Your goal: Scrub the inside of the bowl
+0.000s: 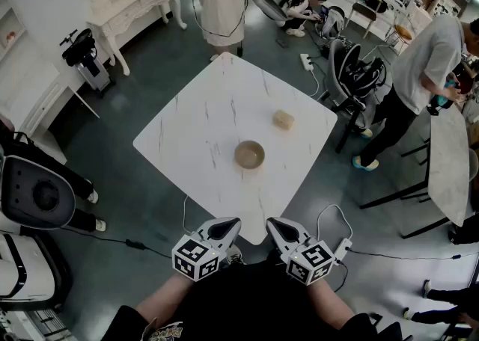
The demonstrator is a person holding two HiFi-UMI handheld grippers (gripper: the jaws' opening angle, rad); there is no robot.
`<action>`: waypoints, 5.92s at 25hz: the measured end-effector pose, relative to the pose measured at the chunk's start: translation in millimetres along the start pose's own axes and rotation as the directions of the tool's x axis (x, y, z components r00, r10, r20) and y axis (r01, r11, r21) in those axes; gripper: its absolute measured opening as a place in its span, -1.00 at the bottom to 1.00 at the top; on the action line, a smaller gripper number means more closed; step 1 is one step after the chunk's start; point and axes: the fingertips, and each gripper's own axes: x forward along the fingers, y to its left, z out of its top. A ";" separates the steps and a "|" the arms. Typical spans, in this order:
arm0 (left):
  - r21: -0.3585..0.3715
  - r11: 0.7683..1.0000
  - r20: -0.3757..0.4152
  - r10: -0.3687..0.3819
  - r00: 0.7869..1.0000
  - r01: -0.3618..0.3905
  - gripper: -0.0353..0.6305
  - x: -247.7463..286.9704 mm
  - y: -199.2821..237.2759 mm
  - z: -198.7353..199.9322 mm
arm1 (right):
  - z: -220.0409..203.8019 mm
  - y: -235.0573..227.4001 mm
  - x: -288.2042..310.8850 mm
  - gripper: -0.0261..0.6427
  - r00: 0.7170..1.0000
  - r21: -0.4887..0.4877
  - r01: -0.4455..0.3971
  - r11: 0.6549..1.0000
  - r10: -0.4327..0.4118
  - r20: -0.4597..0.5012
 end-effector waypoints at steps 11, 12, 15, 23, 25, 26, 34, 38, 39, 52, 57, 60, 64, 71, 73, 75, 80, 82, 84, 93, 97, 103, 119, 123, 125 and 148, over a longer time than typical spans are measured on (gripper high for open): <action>0.010 1.000 -0.003 -0.007 1.000 0.007 -0.88 -4.2 -6.4 -0.7 | 1.2 4.2 -5.1 -0.87 1.000 -0.011 0.003 1.000 -0.003 0.008; 0.011 1.000 -0.003 -0.007 1.000 0.007 -0.88 -5.1 -7.2 -0.6 | 1.7 4.8 -6.0 -0.87 1.000 -0.010 0.003 1.000 -0.003 0.011; 0.014 1.000 -0.001 -0.007 1.000 0.007 -0.88 -7.7 -8.6 -1.2 | 3.8 7.0 -8.9 -0.87 0.999 0.004 -0.007 1.000 0.006 0.035; 0.021 1.000 -0.003 -0.011 1.000 0.011 -0.88 -8.4 -11.8 -5.5 | 1.1 4.8 -15.8 -0.87 0.999 0.010 -0.002 1.000 0.002 0.045; 0.021 1.000 -0.001 -0.011 1.000 0.011 -0.88 -9.9 -10.8 -5.2 | 1.3 5.7 -16.1 -0.87 0.999 0.017 -0.002 1.000 0.001 0.049; 0.020 1.000 -0.001 -0.011 1.000 0.011 -0.88 -11.2 -10.0 -5.1 | 1.7 6.7 -15.8 -0.87 0.999 0.019 -0.002 1.000 0.001 0.050; 0.002 1.000 0.008 0.005 1.000 -0.005 -0.88 -19.7 0.2 -7.3 | 5.0 13.7 -11.1 -0.87 0.999 -0.013 -0.016 1.000 0.017 0.049; -0.010 1.000 0.006 0.012 1.000 -0.012 -0.88 -19.3 5.7 -9.8 | 10.0 12.0 -9.6 -0.86 0.999 -0.036 -0.007 0.999 0.009 0.053; -0.013 1.000 0.004 0.015 1.000 -0.015 -0.88 -18.6 7.9 -10.2 | 10.5 10.1 -8.9 -0.86 0.999 -0.038 -0.004 0.999 0.006 0.054; -0.101 0.986 0.009 0.136 0.991 -0.134 -0.88 23.6 40.3 6.6 | 40.1 -61.3 20.0 -0.86 0.998 -0.063 -0.060 0.996 0.059 -0.011; -0.144 0.967 0.011 0.213 0.977 -0.209 -0.88 57.1 57.6 20.9 | 57.1 -106.9 40.5 -0.86 0.992 -0.066 -0.121 0.990 0.117 -0.053; -0.179 0.948 0.013 0.269 0.963 -0.262 -0.88 75.4 68.0 29.1 | 65.6 -137.3 52.2 -0.85 0.986 -0.062 -0.150 0.987 0.145 -0.083; -0.219 0.919 0.006 0.336 0.942 -0.327 -0.88 97.5 80.0 31.1 | 71.3 -177.8 68.6 -0.85 0.978 -0.064 -0.181 0.981 0.173 -0.117; -0.286 0.859 -0.001 0.442 0.897 -0.424 -0.88 125.4 92.9 25.7 | 68.5 -229.9 99.9 -0.72 0.954 -0.071 -0.245 0.967 0.228 -0.194; -0.301 0.847 -0.008 0.458 0.889 -0.439 -0.88 131.7 93.8 23.6 | 68.0 -241.6 107.6 -0.69 0.949 -0.083 -0.252 0.964 0.229 -0.216; -0.312 0.836 -0.017 0.470 0.883 -0.451 -0.88 136.9 95.9 21.7 | 67.9 -253.6 115.7 -0.64 0.946 -0.094 -0.252 0.963 0.225 -0.232; -0.324 0.821 -0.035 0.487 0.873 -0.471 -0.88 146.0 109.0 19.7 | 67.3 -287.6 139.7 -0.54 0.951 -0.140 -0.213 0.967 0.171 -0.258; -0.327 0.817 -0.038 0.492 0.870 -0.476 -0.88 148.7 116.1 19.2 | 65.8 -302.4 151.1 -0.49 0.952 -0.157 -0.191 0.969 0.144 -0.270; -0.329 0.813 -0.039 0.497 0.867 -0.481 -0.88 151.0 123.8 18.7 | 66.2 -316.6 163.1 -0.47 0.953 -0.180 -0.169 0.969 0.114 -0.280; -0.339 0.781 -0.049 0.542 0.839 -0.524 -0.88 151.8 150.3 18.2 | 51.4 -379.7 218.2 -0.17 0.913 -0.383 -0.125 0.915 -0.046 -0.406; -0.340 0.759 -0.055 0.574 0.817 -0.556 -0.87 144.8 160.7 14.5 | 40.4 -395.1 241.2 -0.13 0.881 -0.423 -0.148 0.894 -0.075 -0.467; -0.348 0.734 -0.087 0.594 0.800 -0.583 -0.87 146.8 178.1 4.1 | 27.4 -402.2 260.7 -0.11 0.842 -0.441 -0.192 0.877 -0.084 -0.534; -0.460 0.670 -0.172 0.576 0.799 -0.583 -0.56 168.5 217.2 -30.9 | 37.6 -385.9 265.2 -0.16 0.853 -0.488 -0.206 0.848 -0.089 -0.515; -0.468 0.663 -0.192 0.569 0.800 -0.584 -0.55 174.8 220.5 -37.5 | 55.0 -325.9 257.2 -0.16 0.862 -0.510 -0.341 0.790 0.046 -0.505; -0.475 0.657 -0.199 0.568 0.798 -0.586 -0.55 177.0 222.0 -40.9 | 53.7 -287.3 251.9 -0.16 0.838 -0.525 -0.441 0.728 0.124 -0.531; -0.438 0.645 -0.262 0.575 0.775 -0.626 -0.55 191.7 231.5 -41.3 | -30.2 -185.8 243.0 -0.16 0.670 -0.669 -0.743 0.038 0.037 -0.742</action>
